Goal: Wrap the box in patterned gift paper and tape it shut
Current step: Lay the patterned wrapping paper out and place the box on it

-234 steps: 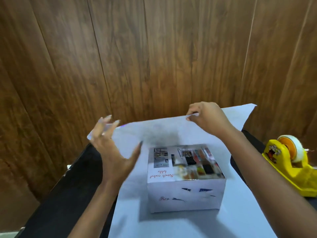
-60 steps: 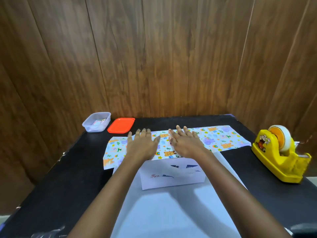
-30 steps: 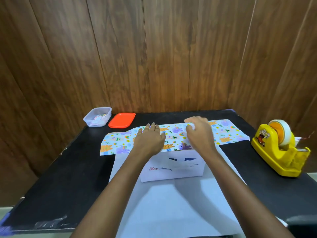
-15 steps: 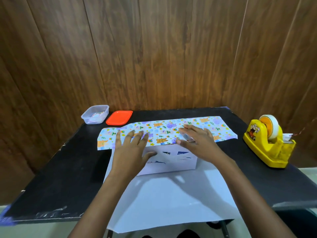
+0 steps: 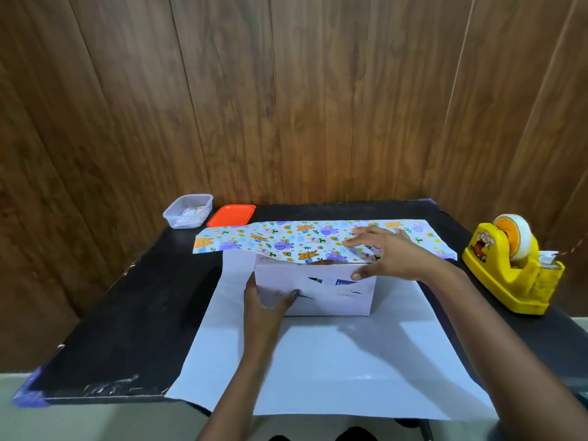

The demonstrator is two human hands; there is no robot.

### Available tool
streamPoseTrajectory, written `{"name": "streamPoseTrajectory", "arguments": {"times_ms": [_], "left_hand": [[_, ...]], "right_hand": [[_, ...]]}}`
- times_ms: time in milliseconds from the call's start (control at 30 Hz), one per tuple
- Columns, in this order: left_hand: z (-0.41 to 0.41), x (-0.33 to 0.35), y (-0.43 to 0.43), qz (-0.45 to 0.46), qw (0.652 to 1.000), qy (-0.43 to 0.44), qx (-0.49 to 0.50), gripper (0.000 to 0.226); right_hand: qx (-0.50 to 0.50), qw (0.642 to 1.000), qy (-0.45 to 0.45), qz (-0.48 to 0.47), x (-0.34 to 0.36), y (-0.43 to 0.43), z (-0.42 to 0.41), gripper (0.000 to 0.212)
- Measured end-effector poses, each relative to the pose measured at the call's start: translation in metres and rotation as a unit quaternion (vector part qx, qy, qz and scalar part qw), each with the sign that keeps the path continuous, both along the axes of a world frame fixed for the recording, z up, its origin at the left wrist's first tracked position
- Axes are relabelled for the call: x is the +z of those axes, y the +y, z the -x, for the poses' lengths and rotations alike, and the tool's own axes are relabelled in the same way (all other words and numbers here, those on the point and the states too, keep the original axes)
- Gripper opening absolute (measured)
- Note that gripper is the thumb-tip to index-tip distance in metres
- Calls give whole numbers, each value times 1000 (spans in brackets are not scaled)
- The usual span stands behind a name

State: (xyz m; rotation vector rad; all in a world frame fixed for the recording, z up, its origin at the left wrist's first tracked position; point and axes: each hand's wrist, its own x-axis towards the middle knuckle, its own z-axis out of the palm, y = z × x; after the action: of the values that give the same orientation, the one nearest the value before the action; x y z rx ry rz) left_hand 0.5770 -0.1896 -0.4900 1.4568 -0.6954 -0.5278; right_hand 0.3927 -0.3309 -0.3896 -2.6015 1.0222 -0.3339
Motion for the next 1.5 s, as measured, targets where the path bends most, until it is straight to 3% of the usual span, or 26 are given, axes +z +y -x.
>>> {"name": "streamPoseTrajectory", "arguments": {"times_ms": [167, 400, 767, 1100, 1200, 1267, 1300, 1367, 1433, 1500], "left_hand": [[-1, 1, -4, 13, 1000, -25, -10, 79], [-7, 2, -10, -6, 998, -7, -66, 70], [-14, 10, -14, -87, 990, -91, -55, 51], [-18, 8, -17, -131, 983, -120, -41, 53], [-22, 13, -15, -165, 976, -132, -57, 68], [-18, 22, -6, -151, 974, -169, 7, 76], [-14, 29, 1, -107, 961, -243, 74, 71], [-6, 50, 10, 41, 875, -450, 176, 55], [-6, 75, 3, 155, 774, -602, 121, 49], [-13, 98, -17, 96, 694, -713, -1, 63]], "right_hand": [[11, 999, 26, 21, 8, -3, -2, 62], [14, 995, 96, 23, 23, -5, -12, 87], [19, 990, 136, 21, 30, -8, -14, 75], [19, 993, 120, -16, 31, -15, -10, 74], [18, 992, 122, -9, 32, -13, -10, 73], [16, 992, 121, -9, 32, -12, -11, 75], [17, 993, 118, -13, 32, -12, -12, 77], [20, 993, 112, -20, 31, -12, -12, 81], [23, 992, 123, -14, 32, -11, -13, 81], [24, 991, 134, -3, 33, -10, -13, 79]]}}
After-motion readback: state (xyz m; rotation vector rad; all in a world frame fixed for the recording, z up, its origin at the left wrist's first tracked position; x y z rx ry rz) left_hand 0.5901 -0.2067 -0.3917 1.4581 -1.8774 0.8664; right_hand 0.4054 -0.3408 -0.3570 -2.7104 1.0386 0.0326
